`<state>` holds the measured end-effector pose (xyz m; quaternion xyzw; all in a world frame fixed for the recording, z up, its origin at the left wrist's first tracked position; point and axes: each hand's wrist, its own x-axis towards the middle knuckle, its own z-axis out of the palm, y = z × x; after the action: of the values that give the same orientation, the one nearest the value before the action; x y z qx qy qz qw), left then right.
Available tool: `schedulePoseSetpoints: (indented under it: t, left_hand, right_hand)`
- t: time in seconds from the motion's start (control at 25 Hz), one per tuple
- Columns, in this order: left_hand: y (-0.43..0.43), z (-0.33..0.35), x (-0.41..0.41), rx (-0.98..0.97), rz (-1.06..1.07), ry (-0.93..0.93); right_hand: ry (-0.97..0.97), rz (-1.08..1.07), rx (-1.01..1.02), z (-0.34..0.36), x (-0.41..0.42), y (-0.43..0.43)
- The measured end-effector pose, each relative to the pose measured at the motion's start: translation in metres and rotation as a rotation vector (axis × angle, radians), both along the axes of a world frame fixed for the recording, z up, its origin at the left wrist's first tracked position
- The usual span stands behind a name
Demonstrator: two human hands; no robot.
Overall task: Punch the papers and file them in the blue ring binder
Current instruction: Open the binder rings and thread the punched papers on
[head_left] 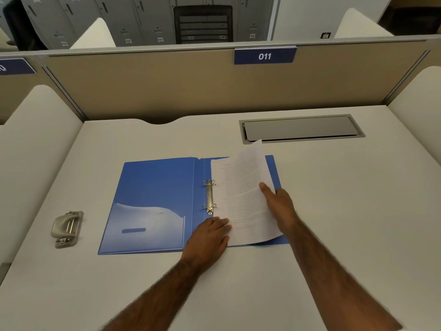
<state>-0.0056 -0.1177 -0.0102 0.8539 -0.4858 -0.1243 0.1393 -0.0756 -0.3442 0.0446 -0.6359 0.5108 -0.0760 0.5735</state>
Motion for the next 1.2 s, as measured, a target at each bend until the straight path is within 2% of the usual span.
schedulePoseSetpoints:
  t: [0.12,0.24,0.32,0.4,0.44,0.52,0.6,0.68,0.8,0.92,1.04,1.2]
  left_hand:
    - [-0.001,-0.001,-0.001,0.006,0.025,0.024]
    - [-0.006,0.006,-0.001,-0.028,0.031,-0.046]
    - [-0.012,0.019,0.003,-0.182,0.139,-0.065]
    - [-0.019,0.039,0.015,-0.387,0.389,0.013]
    - [-0.024,0.052,0.025,-0.475,0.522,0.128]
    - [-0.034,0.078,0.048,-0.594,0.67,0.522]
    - [-0.043,0.098,0.069,-0.657,0.608,0.925]
    - [-0.05,0.11,0.079,-0.644,0.455,1.1]
    - [-0.06,0.12,0.074,-0.68,0.382,1.098]
    - [-0.064,0.126,0.065,-0.762,0.389,0.989]
    - [-0.061,0.12,0.059,-0.728,0.367,0.918]
    - [-0.06,0.116,0.05,-0.666,0.356,0.936]
  right_hand:
    - [0.005,0.116,-0.017,0.005,-0.002,-0.016]
    - [0.041,0.187,-0.124,0.007,-0.007,-0.018]
    - [-0.023,0.169,-0.137,0.019,-0.018,-0.016]
    - [-0.111,0.125,-0.108,0.031,-0.031,-0.018]
    - [-0.157,0.109,-0.092,0.035,-0.039,-0.022]
    - [-0.251,0.085,-0.039,0.042,-0.051,-0.029]
    - [-0.345,0.088,0.018,0.046,-0.056,-0.032]
    - [-0.416,0.103,0.015,0.051,-0.054,-0.03]
    - [-0.457,0.101,-0.073,0.058,-0.049,-0.023]
    - [-0.479,0.071,-0.129,0.061,-0.047,-0.021]
    - [-0.475,0.073,-0.15,0.059,-0.047,-0.019]
    - [-0.413,0.114,-0.155,0.051,-0.046,-0.013]
